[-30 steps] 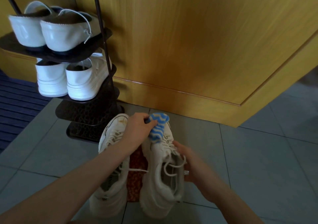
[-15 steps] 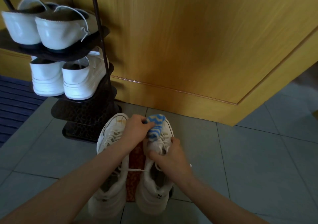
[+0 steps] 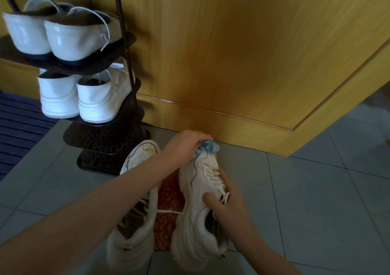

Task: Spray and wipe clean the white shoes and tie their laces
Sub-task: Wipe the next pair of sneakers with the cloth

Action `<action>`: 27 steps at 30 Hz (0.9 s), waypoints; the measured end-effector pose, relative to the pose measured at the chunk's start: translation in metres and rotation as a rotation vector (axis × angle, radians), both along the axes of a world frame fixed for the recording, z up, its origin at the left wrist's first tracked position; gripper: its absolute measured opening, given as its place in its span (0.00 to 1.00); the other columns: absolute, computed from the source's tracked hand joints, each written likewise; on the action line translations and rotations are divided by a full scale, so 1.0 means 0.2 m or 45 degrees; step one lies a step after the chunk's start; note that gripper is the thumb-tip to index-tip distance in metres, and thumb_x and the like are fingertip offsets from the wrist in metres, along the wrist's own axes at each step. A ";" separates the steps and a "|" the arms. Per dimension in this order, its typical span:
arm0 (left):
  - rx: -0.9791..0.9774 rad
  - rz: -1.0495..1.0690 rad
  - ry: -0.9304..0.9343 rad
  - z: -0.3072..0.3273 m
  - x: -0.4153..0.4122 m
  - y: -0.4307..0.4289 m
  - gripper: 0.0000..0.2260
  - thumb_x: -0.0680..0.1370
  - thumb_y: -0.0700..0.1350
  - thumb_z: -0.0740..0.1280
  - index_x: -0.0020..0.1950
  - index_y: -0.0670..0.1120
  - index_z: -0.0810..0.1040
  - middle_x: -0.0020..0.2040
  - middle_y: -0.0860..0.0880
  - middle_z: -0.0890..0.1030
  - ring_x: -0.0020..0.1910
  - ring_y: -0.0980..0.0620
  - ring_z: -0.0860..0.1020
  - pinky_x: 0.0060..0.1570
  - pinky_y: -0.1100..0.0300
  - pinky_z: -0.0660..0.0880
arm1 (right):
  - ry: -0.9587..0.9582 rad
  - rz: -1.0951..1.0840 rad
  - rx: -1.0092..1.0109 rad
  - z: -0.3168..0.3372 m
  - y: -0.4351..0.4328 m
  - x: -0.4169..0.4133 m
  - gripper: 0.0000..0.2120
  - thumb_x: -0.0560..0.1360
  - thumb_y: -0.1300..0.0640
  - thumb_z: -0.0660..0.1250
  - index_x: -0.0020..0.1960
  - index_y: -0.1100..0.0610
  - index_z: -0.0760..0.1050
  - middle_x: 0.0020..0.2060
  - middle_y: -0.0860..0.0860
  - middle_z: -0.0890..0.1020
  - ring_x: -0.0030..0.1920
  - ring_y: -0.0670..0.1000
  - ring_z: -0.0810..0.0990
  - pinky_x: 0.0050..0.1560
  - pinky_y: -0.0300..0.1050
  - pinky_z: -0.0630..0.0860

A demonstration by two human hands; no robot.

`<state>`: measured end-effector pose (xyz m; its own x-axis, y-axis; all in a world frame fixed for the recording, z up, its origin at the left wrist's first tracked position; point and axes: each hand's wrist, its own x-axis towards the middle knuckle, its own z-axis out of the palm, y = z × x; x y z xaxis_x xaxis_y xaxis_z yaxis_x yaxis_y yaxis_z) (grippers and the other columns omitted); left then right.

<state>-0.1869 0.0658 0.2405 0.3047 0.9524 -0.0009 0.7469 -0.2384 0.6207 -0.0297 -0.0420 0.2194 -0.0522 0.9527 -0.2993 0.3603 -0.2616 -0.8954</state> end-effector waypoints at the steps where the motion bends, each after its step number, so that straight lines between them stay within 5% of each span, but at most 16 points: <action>1: -0.003 0.005 0.025 -0.01 -0.02 0.00 0.16 0.80 0.37 0.58 0.65 0.48 0.75 0.61 0.46 0.79 0.58 0.49 0.76 0.49 0.66 0.68 | 0.000 0.009 0.016 0.00 0.00 0.00 0.33 0.73 0.65 0.67 0.74 0.51 0.60 0.53 0.37 0.77 0.49 0.28 0.76 0.44 0.22 0.71; 5: -0.014 0.130 0.067 -0.01 -0.07 -0.05 0.16 0.79 0.36 0.60 0.65 0.47 0.75 0.56 0.43 0.81 0.51 0.47 0.78 0.39 0.72 0.63 | -0.018 0.049 0.065 -0.01 -0.02 -0.01 0.32 0.74 0.66 0.65 0.74 0.52 0.60 0.52 0.32 0.74 0.46 0.22 0.73 0.42 0.19 0.67; 10: -0.004 0.296 -0.096 -0.03 -0.03 -0.17 0.14 0.77 0.39 0.65 0.62 0.46 0.78 0.57 0.47 0.81 0.53 0.52 0.79 0.51 0.67 0.71 | 0.057 -0.056 0.095 -0.05 -0.02 0.00 0.29 0.74 0.66 0.66 0.73 0.54 0.63 0.55 0.37 0.77 0.53 0.29 0.75 0.49 0.23 0.71; 18: -0.028 0.297 0.005 -0.04 -0.03 -0.32 0.13 0.76 0.38 0.65 0.60 0.45 0.80 0.53 0.46 0.83 0.50 0.51 0.79 0.51 0.64 0.72 | 0.108 0.031 0.098 -0.06 -0.03 0.00 0.29 0.76 0.63 0.64 0.74 0.50 0.61 0.61 0.41 0.77 0.57 0.31 0.74 0.50 0.24 0.72; 25: -0.086 0.214 0.096 -0.04 0.02 -0.49 0.10 0.76 0.39 0.63 0.51 0.43 0.83 0.31 0.51 0.74 0.30 0.59 0.69 0.33 0.68 0.63 | 0.158 0.105 0.092 -0.07 -0.02 0.05 0.28 0.77 0.65 0.63 0.74 0.53 0.60 0.63 0.44 0.76 0.58 0.34 0.75 0.52 0.26 0.73; 27: -0.105 0.206 0.112 -0.03 0.01 -0.51 0.10 0.76 0.40 0.63 0.53 0.43 0.82 0.35 0.48 0.78 0.34 0.57 0.72 0.35 0.68 0.64 | 0.147 0.131 0.108 -0.07 -0.03 0.05 0.28 0.77 0.65 0.63 0.74 0.53 0.61 0.63 0.44 0.76 0.59 0.37 0.75 0.57 0.31 0.73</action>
